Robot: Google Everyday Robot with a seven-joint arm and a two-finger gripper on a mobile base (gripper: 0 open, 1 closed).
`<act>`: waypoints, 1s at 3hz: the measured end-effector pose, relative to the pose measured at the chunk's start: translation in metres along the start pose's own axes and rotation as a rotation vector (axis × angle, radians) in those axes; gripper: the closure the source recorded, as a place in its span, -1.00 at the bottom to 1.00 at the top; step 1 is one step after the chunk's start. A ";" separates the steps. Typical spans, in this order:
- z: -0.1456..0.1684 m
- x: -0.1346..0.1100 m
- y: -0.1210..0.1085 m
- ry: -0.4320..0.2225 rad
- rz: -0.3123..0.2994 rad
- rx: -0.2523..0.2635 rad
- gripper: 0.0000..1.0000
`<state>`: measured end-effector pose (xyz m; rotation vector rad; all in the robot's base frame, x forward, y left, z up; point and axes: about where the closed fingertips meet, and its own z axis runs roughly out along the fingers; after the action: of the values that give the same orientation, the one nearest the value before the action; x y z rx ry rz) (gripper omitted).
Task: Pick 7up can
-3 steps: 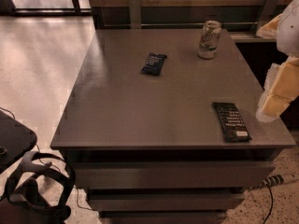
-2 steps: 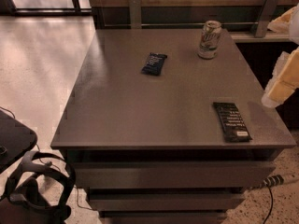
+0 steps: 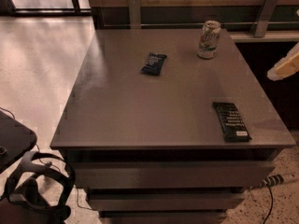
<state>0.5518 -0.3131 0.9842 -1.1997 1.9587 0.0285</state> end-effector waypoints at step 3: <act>0.096 0.003 -0.073 -0.250 0.280 -0.045 -1.00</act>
Offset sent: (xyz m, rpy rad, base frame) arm 0.1343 -0.0090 -0.0446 0.4485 0.0544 -0.0988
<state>0.6661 -0.3155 0.9456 -0.8932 1.8950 0.3521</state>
